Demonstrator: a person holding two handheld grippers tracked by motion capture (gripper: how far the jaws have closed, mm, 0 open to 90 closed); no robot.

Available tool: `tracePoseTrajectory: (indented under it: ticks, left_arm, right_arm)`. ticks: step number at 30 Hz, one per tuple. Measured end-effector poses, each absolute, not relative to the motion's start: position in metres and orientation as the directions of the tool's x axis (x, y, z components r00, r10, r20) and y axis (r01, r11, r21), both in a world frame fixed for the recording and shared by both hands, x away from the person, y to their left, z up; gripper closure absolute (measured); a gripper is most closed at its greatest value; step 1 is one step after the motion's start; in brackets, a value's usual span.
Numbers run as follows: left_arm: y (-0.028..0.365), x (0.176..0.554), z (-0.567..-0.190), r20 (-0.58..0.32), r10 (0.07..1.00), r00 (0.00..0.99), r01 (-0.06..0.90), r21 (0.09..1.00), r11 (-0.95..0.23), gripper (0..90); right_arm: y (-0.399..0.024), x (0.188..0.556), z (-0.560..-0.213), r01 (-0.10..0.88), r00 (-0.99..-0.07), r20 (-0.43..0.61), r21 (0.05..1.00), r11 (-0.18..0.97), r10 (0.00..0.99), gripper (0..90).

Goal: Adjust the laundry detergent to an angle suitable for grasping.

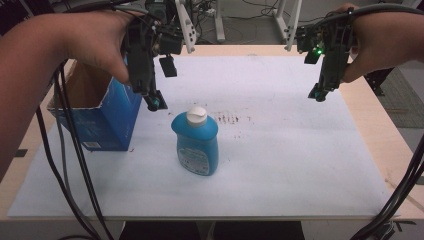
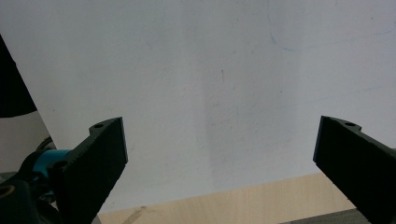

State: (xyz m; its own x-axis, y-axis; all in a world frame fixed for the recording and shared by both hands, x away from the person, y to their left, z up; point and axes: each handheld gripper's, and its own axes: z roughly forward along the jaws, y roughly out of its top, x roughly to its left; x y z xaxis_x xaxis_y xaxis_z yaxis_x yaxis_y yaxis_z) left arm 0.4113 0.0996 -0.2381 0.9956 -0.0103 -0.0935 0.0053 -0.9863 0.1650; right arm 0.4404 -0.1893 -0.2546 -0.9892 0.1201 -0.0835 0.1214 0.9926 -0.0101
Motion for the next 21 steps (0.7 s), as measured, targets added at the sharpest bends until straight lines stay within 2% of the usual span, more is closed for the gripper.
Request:
tracePoseTrajectory:
  ticks: [2, 14, 21]
  left_arm:
    - [0.100, 0.417, -0.237, -0.093, 0.008, 0.996, 0.022, 0.147, -0.989, 1.7]
    - [0.102, 0.442, -0.228, -0.121, 0.064, 0.991, 0.073, 0.068, -0.995, 1.7]
    - [0.102, 0.444, -0.220, -0.113, 0.065, 0.991, 0.073, 0.067, -0.995, 1.8]
  right_arm:
    - [-0.189, 0.441, -0.254, 0.124, -0.989, -0.082, -0.009, 0.992, 0.123, 2.2]
    - [-0.189, 0.446, -0.255, 0.130, -0.989, -0.075, -0.009, 0.992, 0.129, 2.2]
    - [-0.189, 0.448, -0.255, 0.129, -0.989, -0.077, -0.008, 0.992, 0.128, 2.2]
